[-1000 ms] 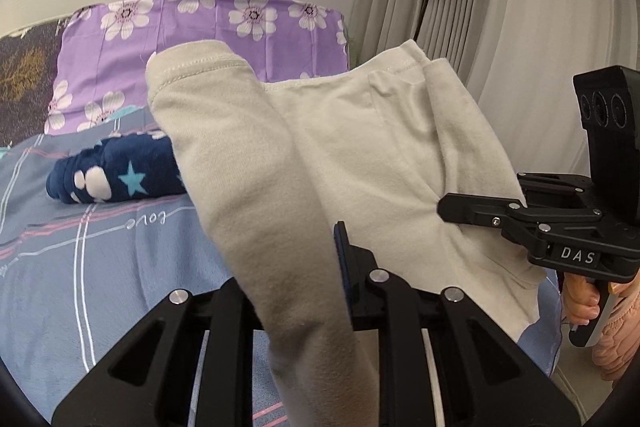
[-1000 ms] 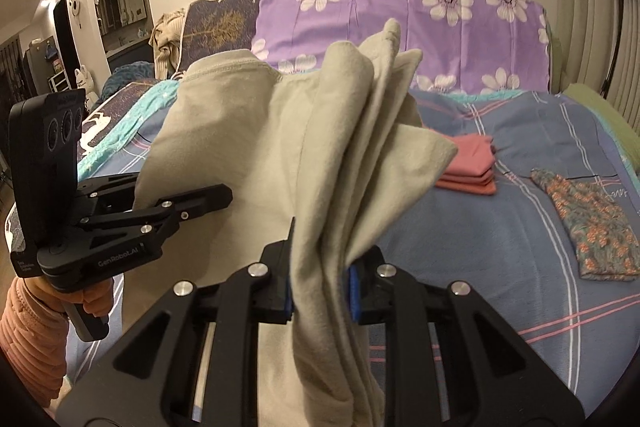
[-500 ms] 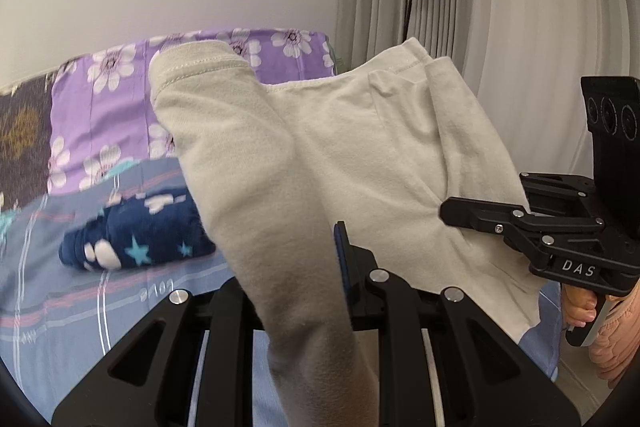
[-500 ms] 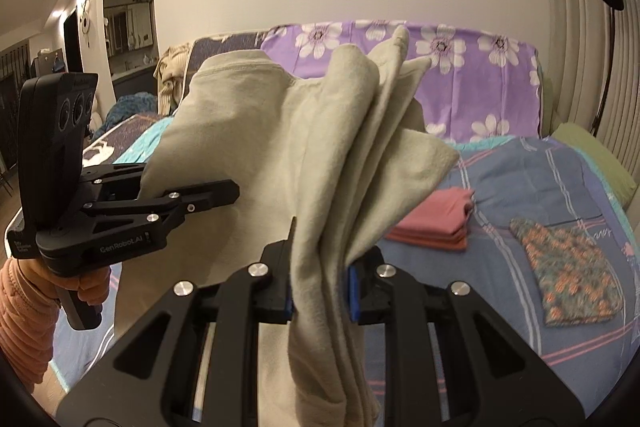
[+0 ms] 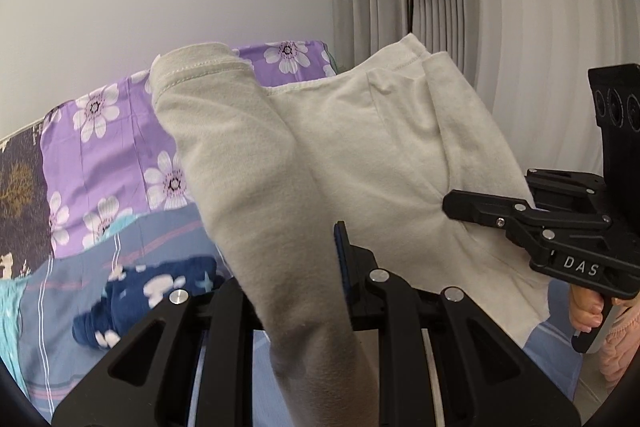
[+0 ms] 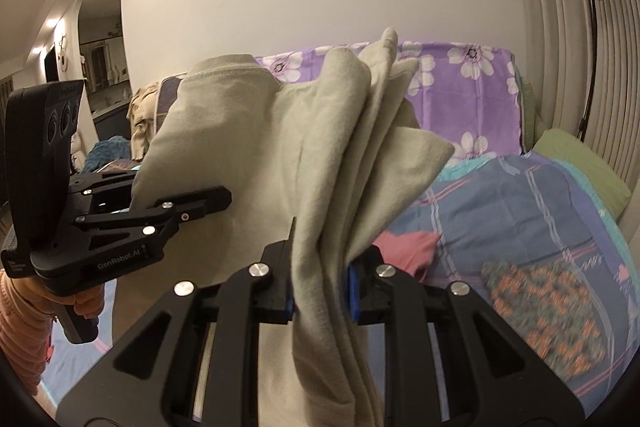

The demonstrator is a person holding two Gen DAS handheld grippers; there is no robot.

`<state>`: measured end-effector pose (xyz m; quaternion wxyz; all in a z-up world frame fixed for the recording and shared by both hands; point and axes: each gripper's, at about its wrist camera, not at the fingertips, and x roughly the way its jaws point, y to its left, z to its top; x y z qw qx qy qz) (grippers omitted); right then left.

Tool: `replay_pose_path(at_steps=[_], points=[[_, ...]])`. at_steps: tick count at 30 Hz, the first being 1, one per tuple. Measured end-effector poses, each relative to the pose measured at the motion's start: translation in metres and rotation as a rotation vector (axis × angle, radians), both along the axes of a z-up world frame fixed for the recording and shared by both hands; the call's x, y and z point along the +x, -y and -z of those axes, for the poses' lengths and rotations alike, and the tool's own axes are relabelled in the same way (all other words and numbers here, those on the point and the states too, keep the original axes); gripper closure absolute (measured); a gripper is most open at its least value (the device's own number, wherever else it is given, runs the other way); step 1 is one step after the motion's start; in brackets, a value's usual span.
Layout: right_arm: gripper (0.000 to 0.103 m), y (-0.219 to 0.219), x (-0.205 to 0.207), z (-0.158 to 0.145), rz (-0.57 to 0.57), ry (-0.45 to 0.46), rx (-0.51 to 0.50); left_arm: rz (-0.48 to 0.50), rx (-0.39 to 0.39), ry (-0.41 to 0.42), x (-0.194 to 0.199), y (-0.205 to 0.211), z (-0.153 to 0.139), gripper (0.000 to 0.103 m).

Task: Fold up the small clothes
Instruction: 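Grasp the folded shirt with the right tool and lift it up, then carry the shirt onto the pink cloth stack and open the right tool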

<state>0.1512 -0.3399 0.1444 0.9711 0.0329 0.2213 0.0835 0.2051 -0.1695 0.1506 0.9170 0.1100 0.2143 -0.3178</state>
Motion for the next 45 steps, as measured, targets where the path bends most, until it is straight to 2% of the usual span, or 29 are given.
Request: replay_pose_path(at_steps=[9, 15, 20, 25, 26, 27, 28, 29, 31, 34, 35, 36, 37, 38, 42, 45], points=[[0.084, 0.023, 0.071, -0.005, 0.047, -0.01, 0.011, -0.054, 0.086, 0.033, 0.064, 0.04, -0.014, 0.084], [0.084, 0.034, 0.113, 0.012, 0.066, -0.04, 0.021, -0.08, 0.132, 0.02, 0.106, 0.057, 0.002, 0.084], [0.084, 0.042, 0.153, 0.039, 0.084, -0.073, 0.03, -0.097, 0.155, -0.005, 0.144, 0.071, 0.026, 0.084], [0.084, 0.056, 0.199, 0.076, 0.119, -0.116, 0.035, -0.13, 0.164, -0.032, 0.187, 0.084, 0.063, 0.081], [0.082, 0.059, 0.21, 0.085, 0.141, -0.131, 0.03, -0.145, 0.164, -0.039, 0.198, 0.088, 0.075, 0.077], [0.08, 0.064, 0.222, 0.098, 0.181, -0.152, 0.02, -0.162, 0.165, -0.048, 0.207, 0.09, 0.085, 0.066], [0.074, 0.067, 0.23, 0.11, 0.217, -0.18, 0.01, -0.195, 0.176, -0.066, 0.216, 0.092, 0.098, 0.06], [0.067, 0.07, 0.238, 0.125, 0.253, -0.22, -0.001, -0.227, 0.191, -0.088, 0.223, 0.094, 0.114, 0.055], [0.066, 0.078, 0.247, 0.163, 0.321, -0.308, -0.032, -0.257, 0.251, -0.161, 0.235, 0.096, 0.157, 0.054], [0.068, 0.079, 0.246, 0.226, 0.3, -0.453, -0.091, -0.232, 0.374, -0.239, 0.234, 0.096, 0.224, 0.055], [0.062, 0.077, 0.241, 0.249, 0.278, -0.484, -0.109, -0.232, 0.39, -0.205, 0.227, 0.094, 0.239, 0.054], [0.062, 0.076, 0.232, 0.258, 0.287, -0.439, -0.109, -0.229, 0.382, -0.158, 0.216, 0.09, 0.249, 0.054], [0.059, 0.075, 0.226, 0.26, 0.303, -0.411, -0.113, -0.233, 0.374, -0.086, 0.202, 0.088, 0.253, 0.055], [0.056, 0.074, 0.22, 0.26, 0.319, -0.405, -0.107, -0.232, 0.385, -0.067, 0.198, 0.089, 0.254, 0.058], [0.051, 0.079, 0.215, 0.262, 0.39, -0.426, -0.024, -0.248, 0.427, -0.056, 0.189, 0.094, 0.252, 0.06], [0.045, 0.08, 0.212, 0.263, 0.409, -0.424, -0.008, -0.249, 0.414, -0.036, 0.176, 0.093, 0.253, 0.06]])
